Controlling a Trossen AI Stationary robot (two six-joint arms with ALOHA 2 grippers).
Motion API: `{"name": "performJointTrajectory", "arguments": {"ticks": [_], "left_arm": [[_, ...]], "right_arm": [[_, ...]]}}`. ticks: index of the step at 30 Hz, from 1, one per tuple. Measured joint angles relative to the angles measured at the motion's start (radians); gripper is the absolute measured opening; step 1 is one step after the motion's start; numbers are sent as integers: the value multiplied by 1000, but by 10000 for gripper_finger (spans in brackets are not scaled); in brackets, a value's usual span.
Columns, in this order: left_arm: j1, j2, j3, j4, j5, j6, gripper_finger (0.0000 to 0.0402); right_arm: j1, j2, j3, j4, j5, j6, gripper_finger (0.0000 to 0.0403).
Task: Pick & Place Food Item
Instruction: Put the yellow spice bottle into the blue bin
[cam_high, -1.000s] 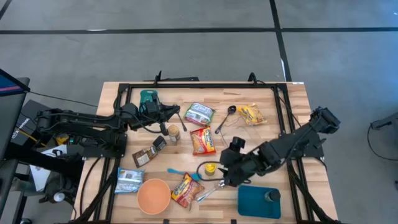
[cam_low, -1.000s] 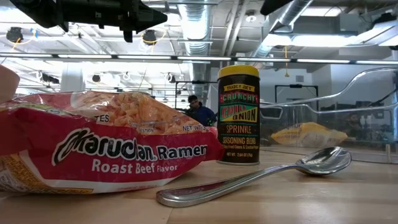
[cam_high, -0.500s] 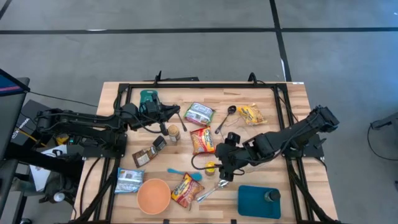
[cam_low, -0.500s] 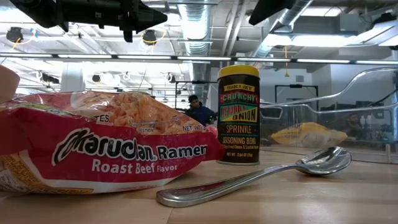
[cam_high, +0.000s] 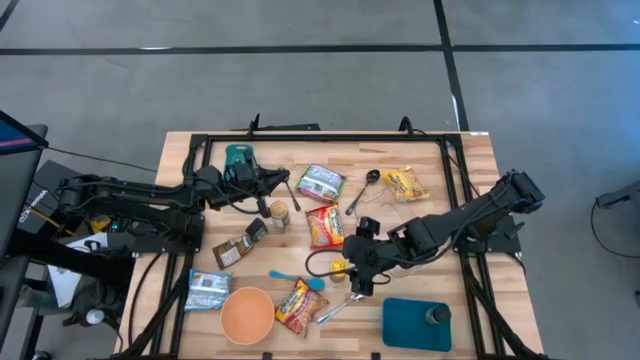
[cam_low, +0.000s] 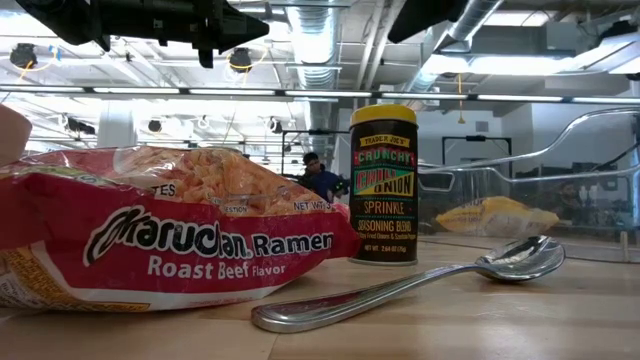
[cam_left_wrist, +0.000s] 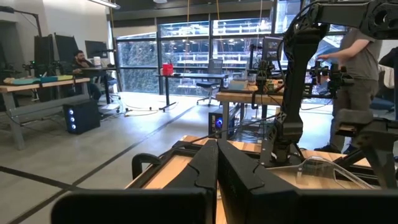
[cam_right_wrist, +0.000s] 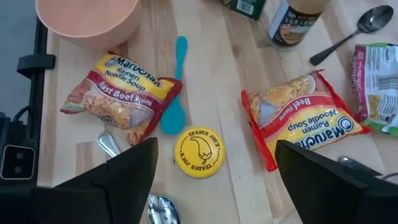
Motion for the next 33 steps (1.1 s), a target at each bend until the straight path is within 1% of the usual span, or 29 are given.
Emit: {"name": "performJointTrajectory", "arguments": {"ticks": [6,8,11,13,15,17,24,27,30,33], "left_arm": [[0,0,0,0,0,0,0],[0,0,0,0,0,0,0],[0,0,0,2,0,0,0],[0,0,0,2,0,0,0],[0,0,0,4,0,0,0],[0,0,0,9,0,0,0],[0,0,0,17,0,0,0],[0,0,0,16,0,0,0],[0,0,0,17,0,0,0],[0,0,0,16,0,0,0]], "right_arm": [[5,41,3,12,2,-23,317],[5,51,-5,-27,8,-25,317],[5,77,2,-5,23,-25,317],[4,82,-3,-36,25,-25,317],[4,96,2,-13,26,-25,317],[5,98,-2,-37,25,-25,317],[3,112,-1,-23,18,-25,317],[2,112,0,-23,-2,-27,317],[1,112,0,-21,-11,-76,317],[-14,112,0,-13,-47,-116,317]]}}
